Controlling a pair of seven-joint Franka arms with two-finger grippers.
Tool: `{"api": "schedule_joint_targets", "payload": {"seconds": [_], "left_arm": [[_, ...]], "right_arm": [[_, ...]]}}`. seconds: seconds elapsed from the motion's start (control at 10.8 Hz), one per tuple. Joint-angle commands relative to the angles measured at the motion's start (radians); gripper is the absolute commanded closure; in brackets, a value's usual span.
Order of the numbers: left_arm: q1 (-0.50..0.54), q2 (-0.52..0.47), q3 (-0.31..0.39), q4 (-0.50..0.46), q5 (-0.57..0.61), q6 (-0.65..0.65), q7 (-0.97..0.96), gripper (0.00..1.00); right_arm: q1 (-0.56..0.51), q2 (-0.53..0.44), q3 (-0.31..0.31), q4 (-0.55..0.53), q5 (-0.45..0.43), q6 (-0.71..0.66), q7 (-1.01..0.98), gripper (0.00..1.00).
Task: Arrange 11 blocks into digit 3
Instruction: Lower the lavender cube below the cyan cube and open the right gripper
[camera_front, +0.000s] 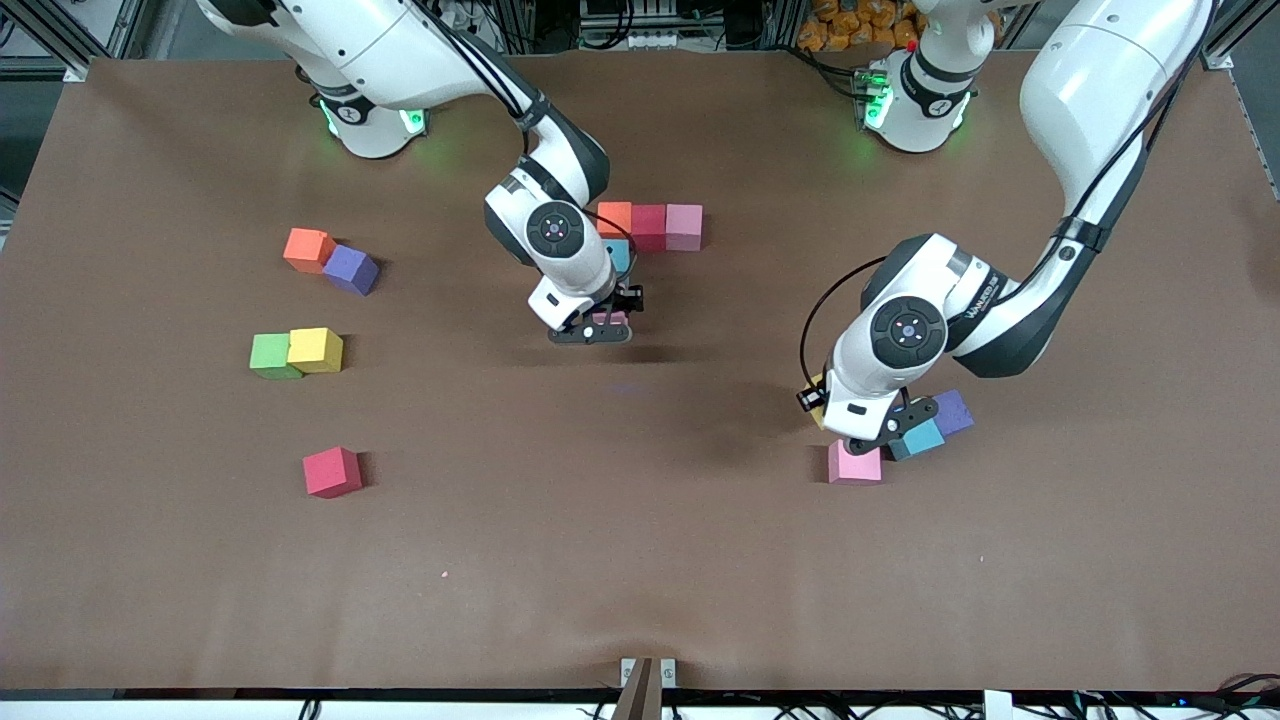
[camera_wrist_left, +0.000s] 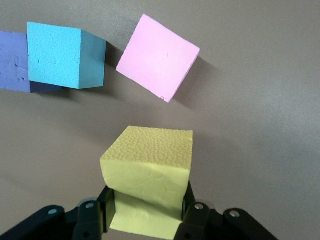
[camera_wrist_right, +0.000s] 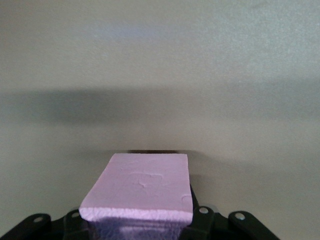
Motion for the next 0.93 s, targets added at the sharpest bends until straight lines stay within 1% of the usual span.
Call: {"api": "schedule_joint_targets", "payload": {"seconds": [0.0,0.84], "left_arm": [[-0.005,-0.006,0.0,0.006,-0.016,-0.016,-0.01,0.62],[-0.005,-0.004,0.002,0.006,-0.012,-0.016,-0.005,0.62]], "right_arm": [[-0.014,-0.003,0.011,-0.024,-0.017,0.015,0.026,0.66],[-0.014,-0.002,0.017,-0.044,0.009,0.019,0.026,0.66]]}}
